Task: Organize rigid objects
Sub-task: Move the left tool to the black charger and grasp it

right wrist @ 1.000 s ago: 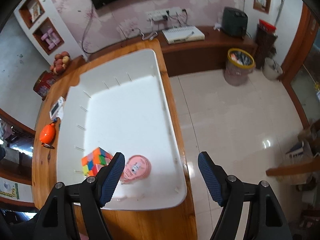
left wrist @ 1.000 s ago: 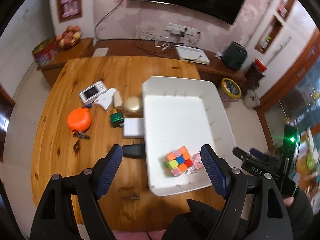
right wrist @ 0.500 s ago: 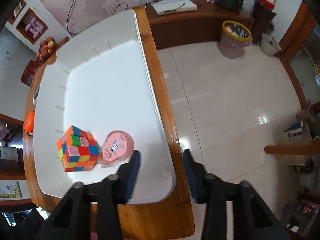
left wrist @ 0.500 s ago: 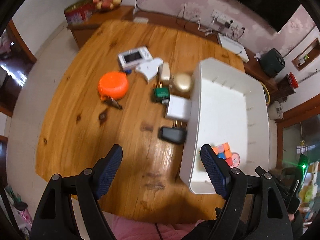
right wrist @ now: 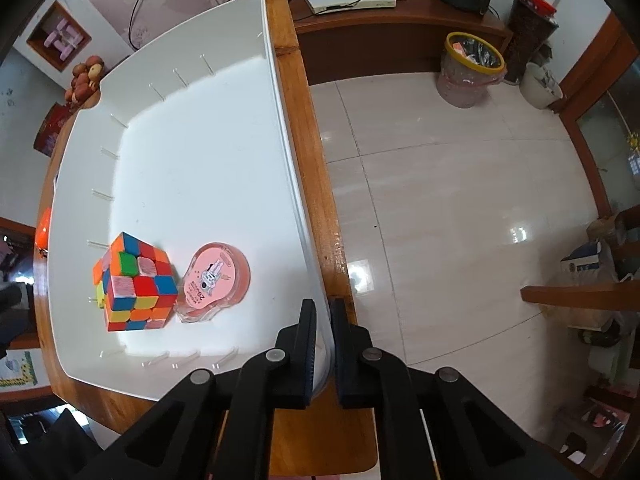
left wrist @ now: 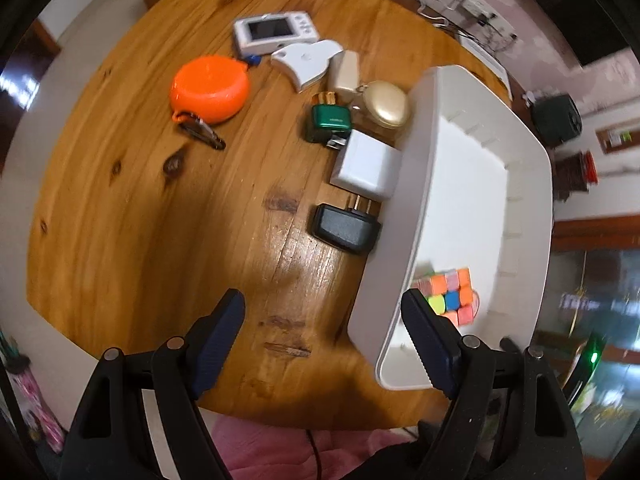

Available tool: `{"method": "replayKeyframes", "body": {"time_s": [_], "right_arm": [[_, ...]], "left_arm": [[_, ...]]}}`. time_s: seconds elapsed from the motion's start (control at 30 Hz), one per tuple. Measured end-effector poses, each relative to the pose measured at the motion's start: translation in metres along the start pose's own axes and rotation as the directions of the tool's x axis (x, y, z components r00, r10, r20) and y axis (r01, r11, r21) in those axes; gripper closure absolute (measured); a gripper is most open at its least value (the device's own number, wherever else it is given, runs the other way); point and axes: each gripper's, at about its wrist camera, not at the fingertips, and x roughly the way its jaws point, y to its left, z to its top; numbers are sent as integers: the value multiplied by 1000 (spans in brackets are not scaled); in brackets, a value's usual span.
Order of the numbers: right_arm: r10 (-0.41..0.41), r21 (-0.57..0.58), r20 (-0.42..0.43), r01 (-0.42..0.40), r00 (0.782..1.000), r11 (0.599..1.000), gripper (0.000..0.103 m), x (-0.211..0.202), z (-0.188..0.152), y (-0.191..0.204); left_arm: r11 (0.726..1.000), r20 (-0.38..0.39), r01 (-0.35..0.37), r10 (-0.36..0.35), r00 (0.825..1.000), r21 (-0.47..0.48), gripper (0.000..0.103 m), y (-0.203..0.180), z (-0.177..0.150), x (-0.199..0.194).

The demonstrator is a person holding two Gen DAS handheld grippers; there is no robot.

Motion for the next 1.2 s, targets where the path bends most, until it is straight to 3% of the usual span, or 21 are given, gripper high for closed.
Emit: {"method": "replayKeyframes", "body": {"time_s": [0.27,0.47,0.77,1.07,1.2], "right_arm": [[-16,-21,-25,15,1000,1000,95,2,3,2],[-31,-33,-47,30,998,999,95,3,4,4],[-47,-39,-71,44,996,998,95,4,7,5],[-51,-34,-81,48,995,998,96,5,9,4],[-46,-28,-80,44,996,999,96,6,10,4]], "left_arm": [[969,-71,82,-101,992,-234,20,21,17,36],[905,-104,140,-197,975,-403,20,32,23,64],[872,-172,62,-165,971,-486,21,36,31,89],[846,-225,47,-194,955,-531,23,40,28,106],[846,-218,45,-187,958,-531,25,38,27,105]]}}
